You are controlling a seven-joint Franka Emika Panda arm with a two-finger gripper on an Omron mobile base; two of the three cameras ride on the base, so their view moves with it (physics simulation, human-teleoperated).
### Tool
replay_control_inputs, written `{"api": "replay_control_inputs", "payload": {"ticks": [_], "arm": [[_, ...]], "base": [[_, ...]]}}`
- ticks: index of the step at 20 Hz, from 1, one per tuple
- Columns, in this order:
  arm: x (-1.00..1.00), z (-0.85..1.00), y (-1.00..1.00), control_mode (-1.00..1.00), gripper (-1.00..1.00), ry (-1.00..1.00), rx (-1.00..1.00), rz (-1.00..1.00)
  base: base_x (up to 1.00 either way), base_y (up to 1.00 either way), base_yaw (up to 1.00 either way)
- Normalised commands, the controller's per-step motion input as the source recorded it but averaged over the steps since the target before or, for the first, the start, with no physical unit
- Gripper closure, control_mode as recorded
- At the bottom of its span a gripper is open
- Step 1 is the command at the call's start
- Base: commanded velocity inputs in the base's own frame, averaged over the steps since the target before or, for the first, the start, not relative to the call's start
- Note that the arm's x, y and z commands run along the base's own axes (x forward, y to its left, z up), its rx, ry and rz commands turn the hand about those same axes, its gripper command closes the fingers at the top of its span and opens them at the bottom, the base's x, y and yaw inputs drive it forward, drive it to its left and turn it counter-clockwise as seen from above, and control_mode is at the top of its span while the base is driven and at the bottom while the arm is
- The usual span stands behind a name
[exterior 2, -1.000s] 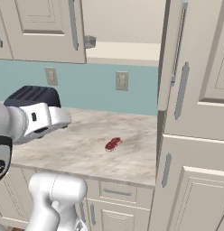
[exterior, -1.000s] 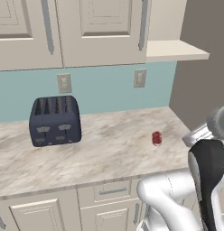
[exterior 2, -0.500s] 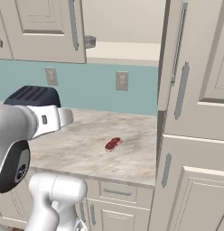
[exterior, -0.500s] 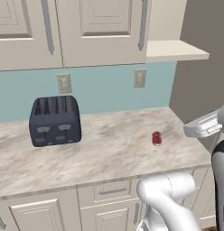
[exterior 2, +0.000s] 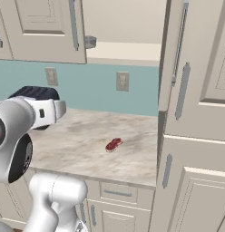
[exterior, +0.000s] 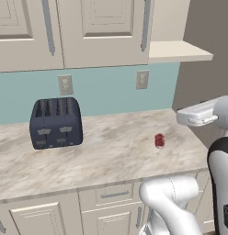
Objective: Retrieve the tupperware from the cabinet, then place the raw meat into the tupperware to avoid contamination.
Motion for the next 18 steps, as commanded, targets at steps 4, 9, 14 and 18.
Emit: {"api": "replay_control_inputs", "payload": {"ticks": [4,9,14,18], "arm": [[0.12,0.04,0.23,-1.0,-1.0,-0.28,0.07,0.0],[0.01,0.24,0.1,-1.0,-1.0,-0.21,0.01,-0.02],[0.0,0.26,0.06,-1.0,-1.0,-0.15,0.0,-0.03],[0.06,0.16,0.09,-1.0,-1.0,-0.13,0.0,-0.03]], "base": [[0.0,0.0,0.0],[0.0,0.0,0.0],[0.0,0.0,0.0],[0.0,0.0,0.0]]}}
